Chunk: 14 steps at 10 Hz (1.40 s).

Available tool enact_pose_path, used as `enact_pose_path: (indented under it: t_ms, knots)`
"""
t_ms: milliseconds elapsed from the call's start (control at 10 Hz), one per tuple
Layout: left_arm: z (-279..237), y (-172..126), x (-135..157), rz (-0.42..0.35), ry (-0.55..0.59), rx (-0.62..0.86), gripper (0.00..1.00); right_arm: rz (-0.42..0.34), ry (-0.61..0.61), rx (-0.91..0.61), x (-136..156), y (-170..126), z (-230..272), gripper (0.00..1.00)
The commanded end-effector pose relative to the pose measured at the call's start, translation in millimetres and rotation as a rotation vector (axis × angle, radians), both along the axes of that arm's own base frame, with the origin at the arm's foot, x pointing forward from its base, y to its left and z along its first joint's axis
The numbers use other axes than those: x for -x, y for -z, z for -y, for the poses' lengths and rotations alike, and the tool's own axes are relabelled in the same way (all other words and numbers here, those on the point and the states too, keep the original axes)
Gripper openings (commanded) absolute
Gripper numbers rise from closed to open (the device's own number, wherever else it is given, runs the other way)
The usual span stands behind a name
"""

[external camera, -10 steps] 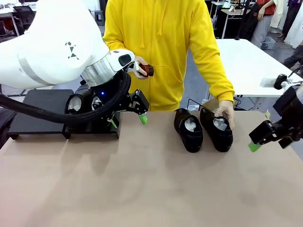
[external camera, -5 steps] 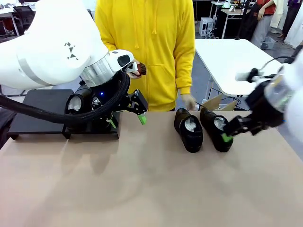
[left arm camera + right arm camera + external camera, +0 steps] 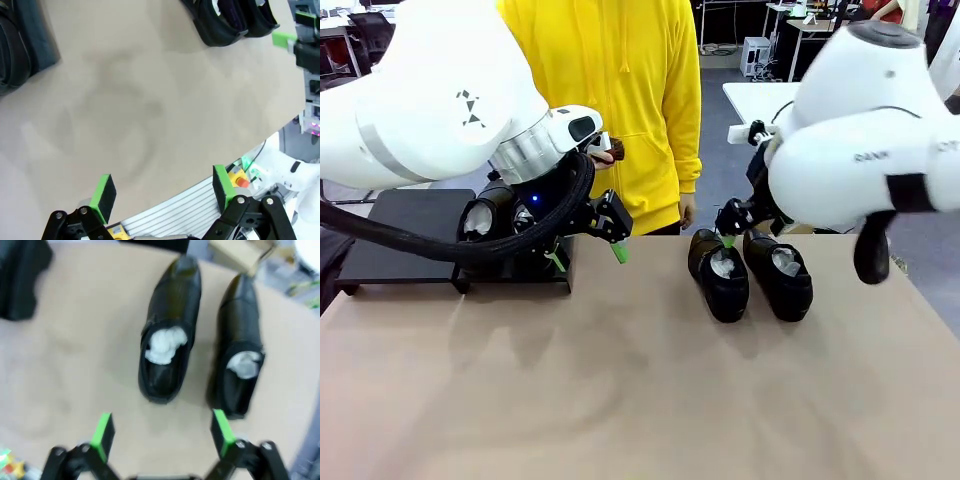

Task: Organize the shoes by placing them on the stand.
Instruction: Pick up one Shoe and place it in the middle of the table.

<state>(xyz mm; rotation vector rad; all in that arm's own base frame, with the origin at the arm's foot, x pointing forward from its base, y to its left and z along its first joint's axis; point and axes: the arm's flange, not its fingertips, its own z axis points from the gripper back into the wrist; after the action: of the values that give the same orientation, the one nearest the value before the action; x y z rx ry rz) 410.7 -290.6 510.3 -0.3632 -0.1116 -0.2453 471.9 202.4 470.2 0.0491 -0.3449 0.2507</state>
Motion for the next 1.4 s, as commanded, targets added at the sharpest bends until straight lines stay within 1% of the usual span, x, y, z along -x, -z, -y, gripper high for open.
enact_pose_path:
  t_ms: [0, 200, 300, 400, 500, 600, 800, 1100, 1300]
  knots:
    - [-1.6, -0.1, 1.5, 0.010, -0.017, -0.014, 1.00, -0.062, 0.058, 0.087, -30.2, 1.6, -17.7, 1.00]
    - [-1.6, -0.1, 1.5, 0.010, -0.017, -0.014, 1.00, -0.108, 0.102, 0.095, -53.2, 9.1, -22.2, 1.00]
    - [-1.6, -0.1, 1.5, 0.010, -0.017, -0.014, 1.00, -0.144, 0.131, 0.095, -63.9, 13.2, -23.3, 1.00]
    - [-1.6, -0.1, 1.5, 0.010, -0.017, -0.014, 1.00, -0.165, 0.154, 0.099, -69.6, 17.3, -23.6, 1.00]
    - [-1.6, -0.1, 1.5, 0.010, -0.017, -0.014, 1.00, -0.173, 0.177, 0.096, -73.0, 20.3, -22.6, 0.86]
    - [-1.6, -0.1, 1.5, 0.010, -0.017, -0.014, 1.00, -0.159, 0.194, 0.090, -75.2, 23.3, -19.9, 0.66]
    - [-1.6, -0.1, 1.5, 0.010, -0.017, -0.014, 1.00, -0.161, 0.221, 0.081, -84.9, 37.4, -11.4, 0.66]
    - [-1.6, -0.1, 1.5, 0.010, -0.017, -0.014, 1.00, -0.207, 0.240, 0.078, -99.0, 71.9, -3.6, 0.66]
    - [-1.6, -0.1, 1.5, 0.010, -0.017, -0.014, 1.00, -0.222, 0.248, 0.082, -104.6, 88.3, -2.2, 0.66]
